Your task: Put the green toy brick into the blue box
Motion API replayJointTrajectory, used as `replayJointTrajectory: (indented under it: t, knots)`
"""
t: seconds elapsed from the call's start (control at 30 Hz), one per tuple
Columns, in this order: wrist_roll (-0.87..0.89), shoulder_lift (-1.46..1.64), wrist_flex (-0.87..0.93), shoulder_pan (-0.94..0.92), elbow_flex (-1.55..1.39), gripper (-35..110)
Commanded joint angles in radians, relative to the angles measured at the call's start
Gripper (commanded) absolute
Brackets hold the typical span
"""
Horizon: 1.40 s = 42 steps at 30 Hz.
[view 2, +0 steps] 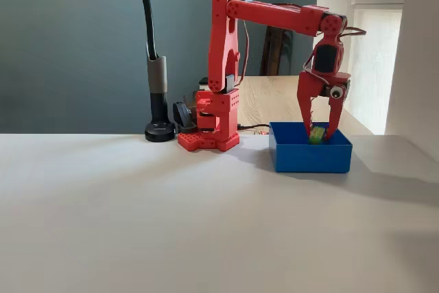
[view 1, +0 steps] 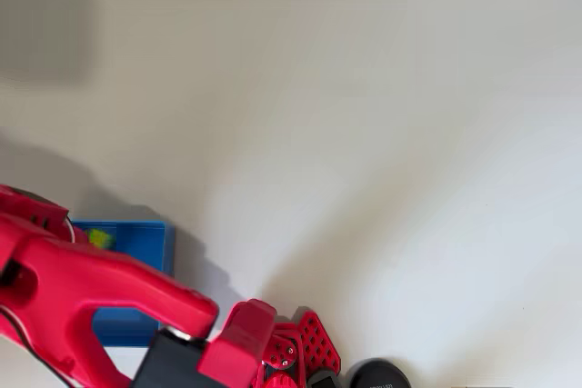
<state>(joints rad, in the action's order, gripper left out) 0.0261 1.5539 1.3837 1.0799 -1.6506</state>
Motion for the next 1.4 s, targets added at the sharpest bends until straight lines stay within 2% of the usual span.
replayJointTrajectory:
  t: [0.0, 0.27, 0.37, 0.67, 0.8, 1.13, 1.37]
  knots:
    - [-0.017, 0.025, 0.046, 0.026, 0.017, 22]
    - [0.017, 0.040, 0.072, 0.035, 0.051, 15]
    - [0.057, 0.046, 0.137, 0.031, 0.137, 13]
    - [0.040, 0.288, 0.163, -0.034, 0.273, 7]
    - [0.067, 0.373, 0.146, -0.156, 0.264, 0]
    - [0.040, 0.508, 0.109, -0.598, 0.133, 0]
    - [-0.015, 0.655, -0.057, -0.853, -0.087, 0]
